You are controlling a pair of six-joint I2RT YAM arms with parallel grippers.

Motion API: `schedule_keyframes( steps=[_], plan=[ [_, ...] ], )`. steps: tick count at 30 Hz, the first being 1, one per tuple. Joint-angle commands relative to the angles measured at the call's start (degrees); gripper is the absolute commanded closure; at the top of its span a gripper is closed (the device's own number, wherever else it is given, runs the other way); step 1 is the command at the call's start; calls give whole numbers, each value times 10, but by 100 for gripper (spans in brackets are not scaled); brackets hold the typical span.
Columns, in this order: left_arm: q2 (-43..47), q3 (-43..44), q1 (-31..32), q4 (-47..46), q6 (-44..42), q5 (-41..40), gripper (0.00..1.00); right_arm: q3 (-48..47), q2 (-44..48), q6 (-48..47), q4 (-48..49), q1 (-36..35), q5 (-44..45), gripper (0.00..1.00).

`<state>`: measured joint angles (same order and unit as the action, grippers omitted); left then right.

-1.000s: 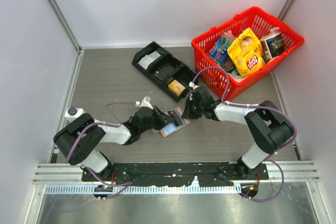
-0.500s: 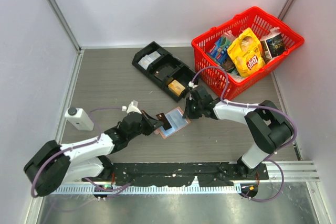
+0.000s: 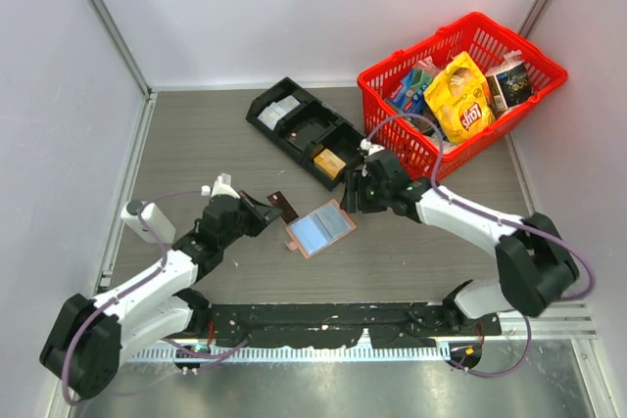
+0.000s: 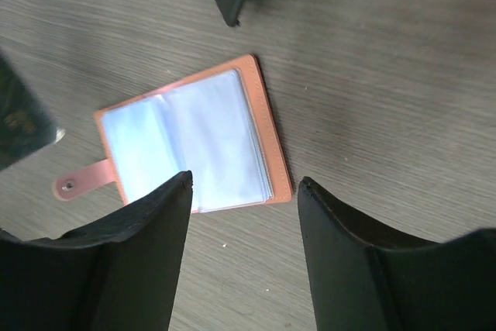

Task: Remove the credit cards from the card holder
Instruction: Remove the credit card from the card holder, then place the credit card in the storage box.

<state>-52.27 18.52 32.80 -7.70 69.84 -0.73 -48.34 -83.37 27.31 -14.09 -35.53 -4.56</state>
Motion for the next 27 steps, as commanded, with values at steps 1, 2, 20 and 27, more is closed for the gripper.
schedule_keyframes(
  steps=[1, 2, 20, 27],
  plan=[
    [-57, 59, -63, -81, -50, 92, 100, -22, 95, -18, -9, -2, 41, 37],
    [-76, 75, -74, -86, -56, 99, 100, -20, 109, -24, -9, -2, 43, 35],
    [-484, 415, -143, -188, -24, 88, 100, 22, 270, -31, -76, -2, 100, 27],
    [-596, 486, -143, -184, 49, 74, 100, 32, 270, -35, -81, -2, 100, 27]
  ],
)
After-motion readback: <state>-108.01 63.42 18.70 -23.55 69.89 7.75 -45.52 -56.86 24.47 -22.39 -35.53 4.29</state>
